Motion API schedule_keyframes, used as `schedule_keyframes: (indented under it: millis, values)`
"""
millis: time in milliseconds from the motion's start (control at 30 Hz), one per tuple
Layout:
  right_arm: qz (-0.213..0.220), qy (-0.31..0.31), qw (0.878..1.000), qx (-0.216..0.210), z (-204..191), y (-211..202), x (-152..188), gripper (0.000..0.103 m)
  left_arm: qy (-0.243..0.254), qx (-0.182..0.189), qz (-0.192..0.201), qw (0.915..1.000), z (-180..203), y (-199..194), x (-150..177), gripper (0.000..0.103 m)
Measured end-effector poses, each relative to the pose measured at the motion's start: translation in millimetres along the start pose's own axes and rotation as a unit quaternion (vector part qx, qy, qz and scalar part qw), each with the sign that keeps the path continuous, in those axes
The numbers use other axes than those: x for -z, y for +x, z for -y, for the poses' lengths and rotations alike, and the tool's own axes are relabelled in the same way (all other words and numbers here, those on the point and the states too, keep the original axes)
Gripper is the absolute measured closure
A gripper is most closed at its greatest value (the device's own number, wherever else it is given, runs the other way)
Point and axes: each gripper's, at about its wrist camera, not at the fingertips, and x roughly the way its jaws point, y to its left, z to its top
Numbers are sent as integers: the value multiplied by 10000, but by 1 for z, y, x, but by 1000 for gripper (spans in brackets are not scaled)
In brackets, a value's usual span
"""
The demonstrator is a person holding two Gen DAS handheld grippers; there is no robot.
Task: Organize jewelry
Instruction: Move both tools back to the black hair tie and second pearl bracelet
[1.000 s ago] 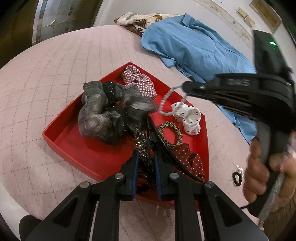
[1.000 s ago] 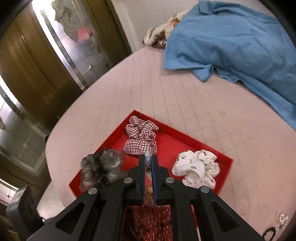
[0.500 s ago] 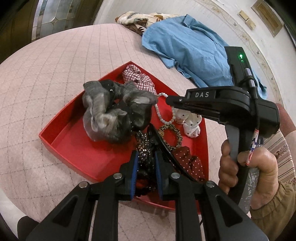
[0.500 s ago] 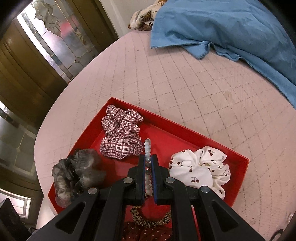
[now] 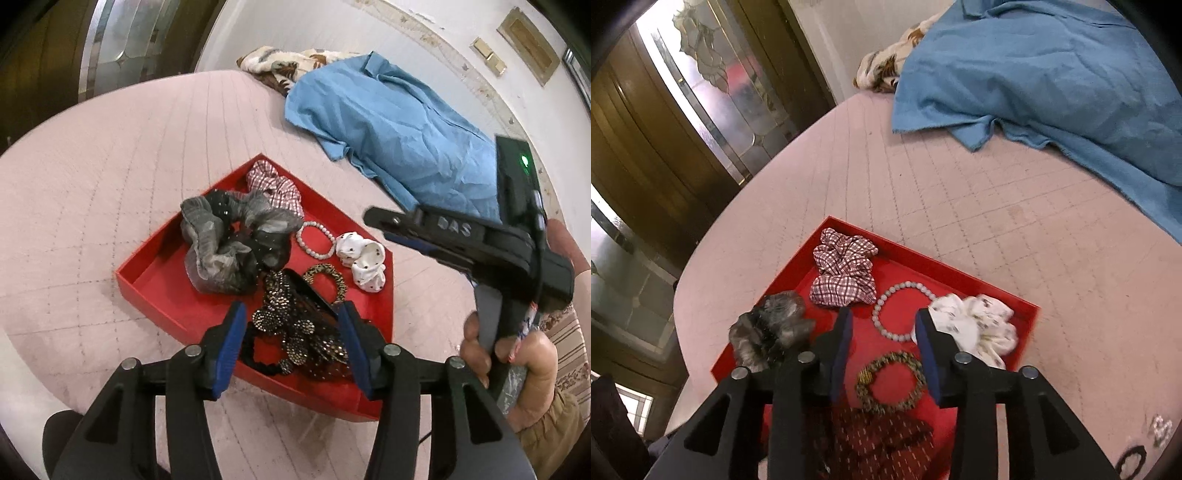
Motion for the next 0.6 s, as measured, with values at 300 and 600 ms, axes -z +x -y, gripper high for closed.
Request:
schedule_keyframes:
  millis: [300,600]
  values:
    - [199,299,9993,59,35,-53,39,59,289,-46,138,9995,27,-25,6,50]
    - [364,980,9938,384,111,-114,99,57,810,-104,104,9966,65,-41,19,48]
